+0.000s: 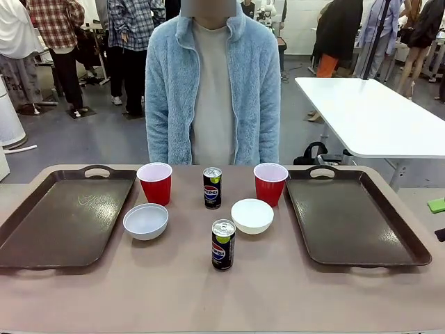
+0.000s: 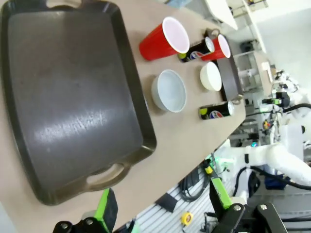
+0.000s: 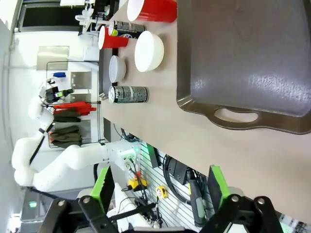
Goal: Prepare tableware on both trays.
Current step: Pick up a Picnic Bowl from the table and place it on a Handle tray.
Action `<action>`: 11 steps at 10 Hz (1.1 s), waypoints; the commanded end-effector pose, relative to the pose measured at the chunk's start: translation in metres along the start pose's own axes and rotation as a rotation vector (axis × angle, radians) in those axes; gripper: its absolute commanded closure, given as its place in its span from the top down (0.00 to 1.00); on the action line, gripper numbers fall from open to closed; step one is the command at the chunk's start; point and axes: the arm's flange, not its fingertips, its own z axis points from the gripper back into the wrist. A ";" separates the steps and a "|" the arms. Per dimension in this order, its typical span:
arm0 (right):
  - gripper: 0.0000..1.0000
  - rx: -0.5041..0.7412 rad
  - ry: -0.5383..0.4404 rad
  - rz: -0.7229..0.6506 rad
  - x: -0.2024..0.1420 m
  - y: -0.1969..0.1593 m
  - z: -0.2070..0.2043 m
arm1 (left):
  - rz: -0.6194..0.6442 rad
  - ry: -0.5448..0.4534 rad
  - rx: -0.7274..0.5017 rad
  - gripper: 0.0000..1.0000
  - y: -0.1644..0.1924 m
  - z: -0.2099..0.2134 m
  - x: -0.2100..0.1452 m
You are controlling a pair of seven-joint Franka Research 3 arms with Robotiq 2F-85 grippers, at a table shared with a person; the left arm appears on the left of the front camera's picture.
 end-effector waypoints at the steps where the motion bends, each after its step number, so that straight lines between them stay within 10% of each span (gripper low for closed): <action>1: 1.00 0.015 0.001 -0.012 -0.001 -0.004 0.000 | 0.008 -0.007 -0.004 1.00 0.003 -0.001 0.001; 11: 1.00 0.015 0.001 -0.012 -0.001 -0.004 0.000 | 0.008 -0.007 -0.004 1.00 0.003 -0.001 0.001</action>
